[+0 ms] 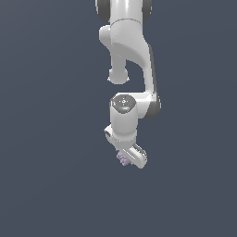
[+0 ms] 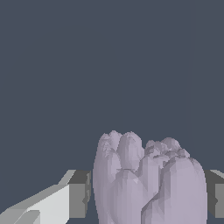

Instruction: Pick up the object and move it to a goal position.

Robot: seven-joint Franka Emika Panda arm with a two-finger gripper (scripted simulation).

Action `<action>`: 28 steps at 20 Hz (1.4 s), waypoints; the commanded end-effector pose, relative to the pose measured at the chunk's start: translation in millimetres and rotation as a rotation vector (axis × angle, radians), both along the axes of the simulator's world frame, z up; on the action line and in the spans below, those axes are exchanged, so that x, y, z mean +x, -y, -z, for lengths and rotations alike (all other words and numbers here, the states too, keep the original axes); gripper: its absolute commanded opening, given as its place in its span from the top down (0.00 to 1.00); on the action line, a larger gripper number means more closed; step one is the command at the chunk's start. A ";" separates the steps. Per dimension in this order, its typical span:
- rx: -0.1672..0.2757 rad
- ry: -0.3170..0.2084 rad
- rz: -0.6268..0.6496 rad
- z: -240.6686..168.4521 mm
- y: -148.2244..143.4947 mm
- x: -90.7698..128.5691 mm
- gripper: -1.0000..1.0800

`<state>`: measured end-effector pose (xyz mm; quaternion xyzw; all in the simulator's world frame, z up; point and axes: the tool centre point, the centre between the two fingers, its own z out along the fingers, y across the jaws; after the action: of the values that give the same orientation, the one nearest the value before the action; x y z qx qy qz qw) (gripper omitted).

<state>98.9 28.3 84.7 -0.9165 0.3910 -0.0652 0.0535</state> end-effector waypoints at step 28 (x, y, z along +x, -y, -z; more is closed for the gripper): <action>0.103 0.506 -0.530 -190.8 -28.5 86.7 1.00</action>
<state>184.1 55.0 265.8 -0.9388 0.1305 -0.2457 0.2030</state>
